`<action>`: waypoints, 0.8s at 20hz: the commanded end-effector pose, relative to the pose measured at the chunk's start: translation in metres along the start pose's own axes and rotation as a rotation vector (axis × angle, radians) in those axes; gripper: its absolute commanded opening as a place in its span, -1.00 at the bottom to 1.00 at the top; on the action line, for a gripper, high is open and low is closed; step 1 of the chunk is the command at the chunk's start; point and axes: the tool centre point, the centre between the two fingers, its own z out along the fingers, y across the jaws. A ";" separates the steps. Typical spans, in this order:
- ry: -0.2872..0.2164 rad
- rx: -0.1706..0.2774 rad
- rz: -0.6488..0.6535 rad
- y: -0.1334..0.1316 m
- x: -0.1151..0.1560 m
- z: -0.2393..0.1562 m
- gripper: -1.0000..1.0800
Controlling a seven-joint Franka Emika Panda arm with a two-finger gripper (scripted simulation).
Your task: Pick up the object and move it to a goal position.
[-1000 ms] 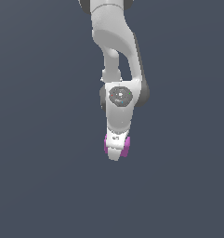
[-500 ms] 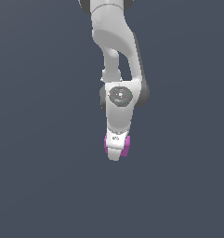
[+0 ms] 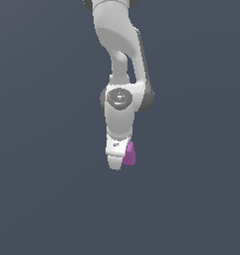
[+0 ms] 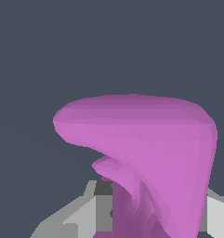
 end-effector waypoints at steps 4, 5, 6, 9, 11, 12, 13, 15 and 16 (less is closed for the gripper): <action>-0.005 0.015 0.009 -0.008 -0.059 0.008 -1.00; -0.005 0.015 0.009 -0.009 -0.070 0.008 -1.00; -0.005 0.015 0.010 -0.010 -0.083 0.008 -1.00; -0.005 0.015 0.010 -0.012 -0.123 0.007 -1.00; -0.005 0.015 0.010 -0.014 -0.150 0.007 -1.00; -0.005 0.015 0.010 -0.015 -0.162 0.007 -1.00; -0.005 0.015 0.010 -0.015 -0.173 0.007 -1.00; -0.005 0.015 0.009 -0.016 -0.194 0.007 -1.00; -0.005 0.015 0.009 -0.016 -0.203 0.007 -1.00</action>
